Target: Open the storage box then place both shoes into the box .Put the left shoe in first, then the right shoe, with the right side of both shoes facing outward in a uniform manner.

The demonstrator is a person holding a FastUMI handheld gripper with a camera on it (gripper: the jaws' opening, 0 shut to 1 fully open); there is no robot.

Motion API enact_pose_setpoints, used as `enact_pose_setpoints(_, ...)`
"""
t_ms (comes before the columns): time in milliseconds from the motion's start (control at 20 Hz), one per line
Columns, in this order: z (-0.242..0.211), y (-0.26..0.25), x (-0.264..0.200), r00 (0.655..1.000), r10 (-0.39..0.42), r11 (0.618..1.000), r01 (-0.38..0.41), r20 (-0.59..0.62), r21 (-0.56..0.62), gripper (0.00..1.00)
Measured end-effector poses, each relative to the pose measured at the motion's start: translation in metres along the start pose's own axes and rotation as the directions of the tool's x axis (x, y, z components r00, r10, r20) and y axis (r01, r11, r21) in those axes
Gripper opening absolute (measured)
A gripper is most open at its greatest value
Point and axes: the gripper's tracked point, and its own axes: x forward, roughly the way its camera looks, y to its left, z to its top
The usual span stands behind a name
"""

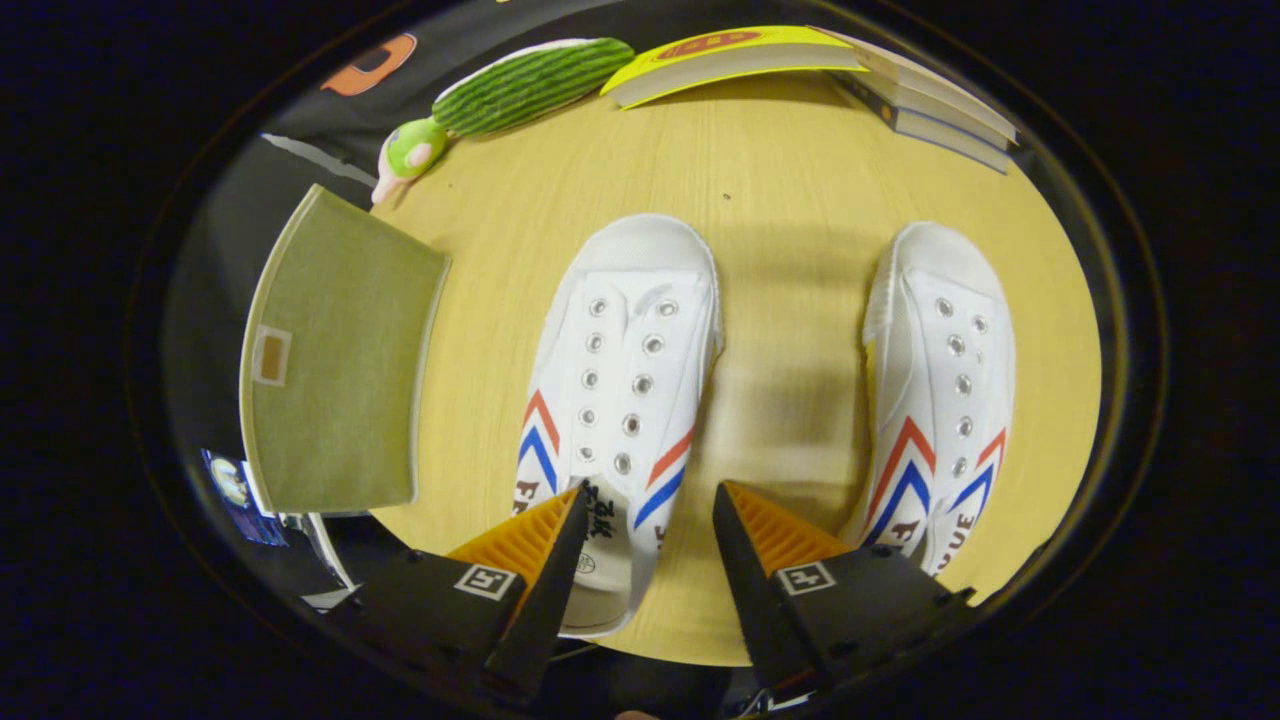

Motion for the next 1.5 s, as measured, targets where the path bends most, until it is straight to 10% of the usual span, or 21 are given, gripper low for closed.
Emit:
enact_pose_setpoints(200, -0.001, 0.007, 0.002, 0.998, 0.062, 0.992, -0.059, -0.027, 0.116, 0.27)
enact_pose_setpoints(400, 0.0, 0.008, 0.0, 0.992, 0.127, 0.975, -0.125, 0.001, 0.183, 0.08)
enact_pose_setpoints(950, 0.009, 0.051, -0.079, 0.965, 0.238, 0.941, -0.257, 0.11, 0.219, 0.06)
enact_pose_setpoints(1500, 0.031, 0.248, -0.196, 0.947, 0.28, 0.957, -0.289, 0.157, 0.038, 0.06)
